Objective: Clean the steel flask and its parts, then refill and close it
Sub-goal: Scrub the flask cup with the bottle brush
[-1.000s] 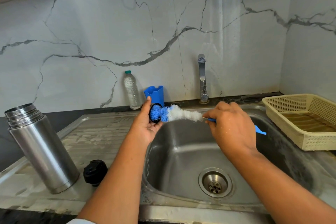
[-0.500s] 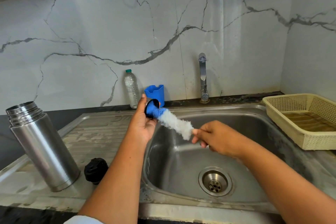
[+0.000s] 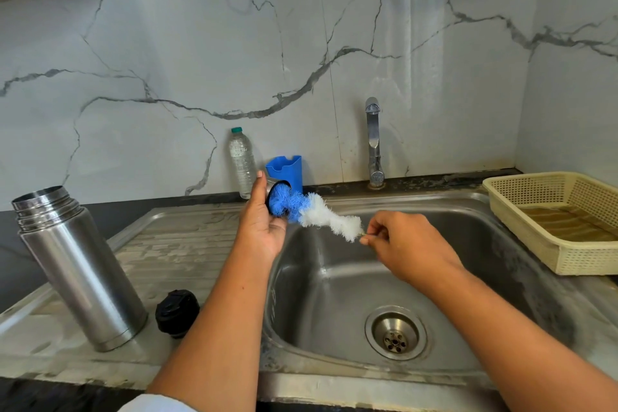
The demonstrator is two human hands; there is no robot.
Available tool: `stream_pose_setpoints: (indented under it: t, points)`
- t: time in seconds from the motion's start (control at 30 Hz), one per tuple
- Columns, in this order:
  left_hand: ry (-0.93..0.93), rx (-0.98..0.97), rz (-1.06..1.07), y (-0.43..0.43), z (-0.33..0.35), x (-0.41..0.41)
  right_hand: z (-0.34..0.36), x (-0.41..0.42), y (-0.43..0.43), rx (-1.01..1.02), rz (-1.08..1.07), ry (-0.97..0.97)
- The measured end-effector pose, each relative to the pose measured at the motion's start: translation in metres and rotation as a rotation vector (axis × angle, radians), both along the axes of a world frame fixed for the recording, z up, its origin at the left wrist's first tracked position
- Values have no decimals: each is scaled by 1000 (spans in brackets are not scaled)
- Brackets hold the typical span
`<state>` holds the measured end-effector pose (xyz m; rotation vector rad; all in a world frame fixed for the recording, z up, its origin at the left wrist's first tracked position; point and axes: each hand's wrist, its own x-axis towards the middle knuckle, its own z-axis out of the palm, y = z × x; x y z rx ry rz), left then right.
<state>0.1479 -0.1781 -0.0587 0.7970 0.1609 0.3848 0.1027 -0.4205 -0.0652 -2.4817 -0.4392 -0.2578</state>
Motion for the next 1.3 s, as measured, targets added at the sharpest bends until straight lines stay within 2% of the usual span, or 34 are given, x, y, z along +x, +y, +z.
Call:
stream_pose_setpoints:
  t: [0.13, 0.33, 0.4, 0.57, 0.67, 0.73, 0.83, 0.97, 1.1, 1.2, 1.3]
  points:
    - [9, -52, 28, 3, 1, 0, 4, 4, -5, 59, 30, 86]
    - [-19, -62, 31, 5, 1, 1, 6, 0, -4, 311, 206, 326]
    - [-13, -16, 7, -1, 1, 0, 6, -3, -1, 337, 229, 348]
    - [-36, -56, 72, 8, 5, -3, 11, -3, -11, 353, 255, 353]
    - [-14, 39, -1, -2, 0, -3, 8, -2, -8, 329, 240, 364]
    - [-29, 22, 8, -5, 3, -1, 8, -1, -8, 338, 221, 362]
    - [-55, -47, 75, 4, 6, -2, 12, 2, -15, 339, 184, 311]
    - [18, 88, -22, -5, -1, -4, 8, 4, -15, 208, 72, 179]
    - [26, 62, 37, -3, 4, -2, 12, 3, -20, 213, 14, 87]
    - [85, 170, -13, -5, -2, -1, 12, 3, -17, 180, -36, -5]
    - [127, 144, 26, -5, -1, -3, 13, 2, -20, 188, -77, -54]
